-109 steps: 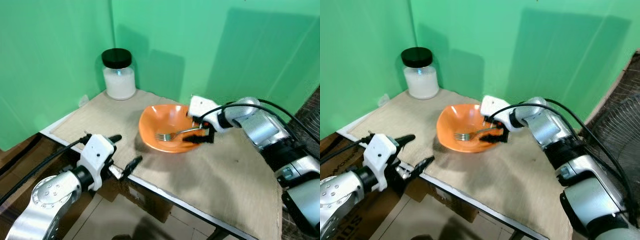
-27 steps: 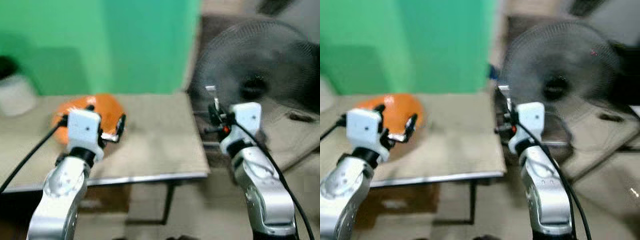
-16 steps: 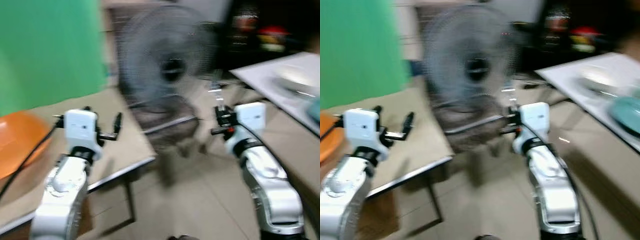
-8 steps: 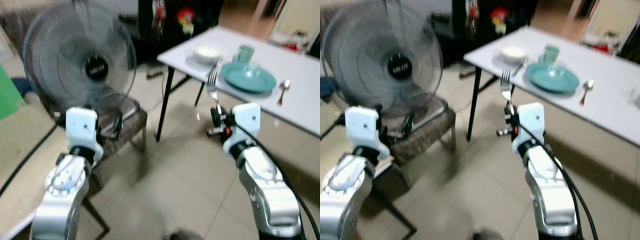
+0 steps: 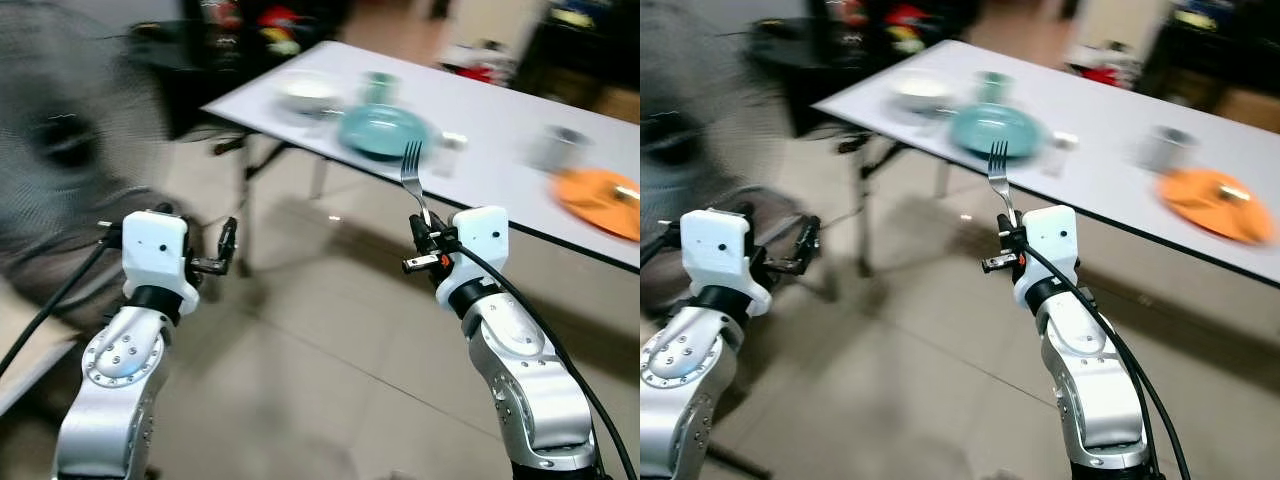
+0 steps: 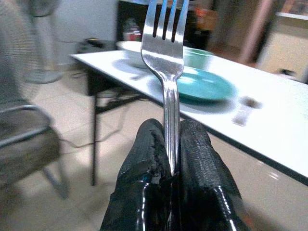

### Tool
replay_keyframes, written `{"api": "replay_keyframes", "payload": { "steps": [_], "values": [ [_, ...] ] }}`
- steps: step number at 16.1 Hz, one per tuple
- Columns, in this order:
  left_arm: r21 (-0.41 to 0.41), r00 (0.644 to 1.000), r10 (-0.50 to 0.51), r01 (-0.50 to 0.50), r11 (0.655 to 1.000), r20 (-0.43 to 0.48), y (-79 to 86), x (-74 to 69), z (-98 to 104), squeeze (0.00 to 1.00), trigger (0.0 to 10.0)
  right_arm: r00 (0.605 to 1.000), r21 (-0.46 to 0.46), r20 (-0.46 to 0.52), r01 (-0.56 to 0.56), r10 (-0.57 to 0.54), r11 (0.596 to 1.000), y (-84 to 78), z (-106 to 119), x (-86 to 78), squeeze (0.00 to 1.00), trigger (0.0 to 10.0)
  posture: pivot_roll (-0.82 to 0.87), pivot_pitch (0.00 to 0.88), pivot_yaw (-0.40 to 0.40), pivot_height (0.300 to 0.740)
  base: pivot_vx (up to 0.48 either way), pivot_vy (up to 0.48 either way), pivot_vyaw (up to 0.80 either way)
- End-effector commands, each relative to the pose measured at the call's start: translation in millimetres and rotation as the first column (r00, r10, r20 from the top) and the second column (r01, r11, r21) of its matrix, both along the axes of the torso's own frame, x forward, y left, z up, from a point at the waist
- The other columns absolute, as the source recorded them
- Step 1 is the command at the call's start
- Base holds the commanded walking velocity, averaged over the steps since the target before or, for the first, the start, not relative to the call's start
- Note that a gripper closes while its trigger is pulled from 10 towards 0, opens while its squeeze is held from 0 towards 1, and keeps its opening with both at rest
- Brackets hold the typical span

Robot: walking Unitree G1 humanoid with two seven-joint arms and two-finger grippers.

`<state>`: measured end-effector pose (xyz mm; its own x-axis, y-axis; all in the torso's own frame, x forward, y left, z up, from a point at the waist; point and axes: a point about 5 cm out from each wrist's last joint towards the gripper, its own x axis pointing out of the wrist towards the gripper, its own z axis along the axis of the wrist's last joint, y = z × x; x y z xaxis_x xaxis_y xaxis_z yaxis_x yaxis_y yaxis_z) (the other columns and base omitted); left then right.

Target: Setting the table

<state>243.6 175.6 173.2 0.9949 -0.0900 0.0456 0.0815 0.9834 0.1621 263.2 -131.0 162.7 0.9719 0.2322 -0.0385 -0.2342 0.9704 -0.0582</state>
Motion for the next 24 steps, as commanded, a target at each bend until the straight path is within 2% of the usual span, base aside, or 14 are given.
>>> {"api": "replay_keyframes", "payload": {
  "steps": [1,3,6,9,13,16,21,24],
  "values": [
    [-0.013,1.0,-0.03,0.03,0.999,-0.003,-8.0,1.8,-0.1,0.0,10.0,0.999,-0.011,0.006,0.04,-0.04,0.999,-8.2,2.5,-1.4,0.0,10.0,0.04,0.0,-0.029,0.74,0.0,0.0,-0.8],
    [-0.031,1.0,-0.03,0.03,0.999,-0.002,-7.1,3.0,0.6,0.0,10.0,0.999,-0.009,0.001,0.043,-0.043,0.999,-6.8,1.6,-2.4,0.0,10.0,0.04,0.0,-0.029,0.74,0.0,0.0,-0.8],
    [-0.034,1.0,-0.027,0.027,0.999,-0.009,-5.1,4.2,-0.4,0.0,10.0,0.999,-0.007,-0.003,0.045,-0.045,0.999,-5.3,1.2,-2.6,0.0,10.0,0.04,0.0,-0.029,0.74,0.0,0.48,-0.8],
    [0.013,1.0,-0.006,0.006,1.0,-0.01,-3.0,6.9,-0.2,0.0,10.0,0.998,-0.005,-0.008,0.055,-0.055,0.998,-6.1,1.1,-3.3,0.0,10.0,0.04,0.0,-0.024,0.74,0.0,-0.32,-0.8],
    [-0.061,1.0,-0.013,0.012,0.998,-0.017,-4.7,5.8,-0.4,0.0,10.0,0.998,0.001,-0.011,0.067,-0.067,0.998,-6.6,0.5,-4.4,0.0,10.0,0.03,0.0,-0.019,0.74,0.0,-0.12,-0.8],
    [-0.052,0.999,-0.024,0.023,0.998,-0.025,-3.6,4.0,-4.4,0.0,10.0,0.997,-0.041,0.017,0.075,-0.074,0.996,-9.4,3.3,-3.7,0.0,10.0,0.04,0.0,-0.02,0.74,0.0,0.0,0.0],
    [-0.058,1.0,-0.005,0.004,0.998,-0.015,-0.6,3.7,-2.9,0.0,10.0,0.996,-0.053,0.053,0.073,-0.07,0.996,-13.2,7.5,2.6,0.0,10.0,0.06,0.0,-0.034,0.74,0.298,0.0,0.0],
    [-0.055,1.0,-0.006,0.005,0.998,-0.011,1.0,3.8,-1.4,0.0,10.0,0.997,-0.05,0.048,0.06,-0.058,0.997,-9.6,5.5,4.4,0.0,10.0,0.07,0.0,-0.036,0.74,0.34,0.0,0.0]
  ]
}}
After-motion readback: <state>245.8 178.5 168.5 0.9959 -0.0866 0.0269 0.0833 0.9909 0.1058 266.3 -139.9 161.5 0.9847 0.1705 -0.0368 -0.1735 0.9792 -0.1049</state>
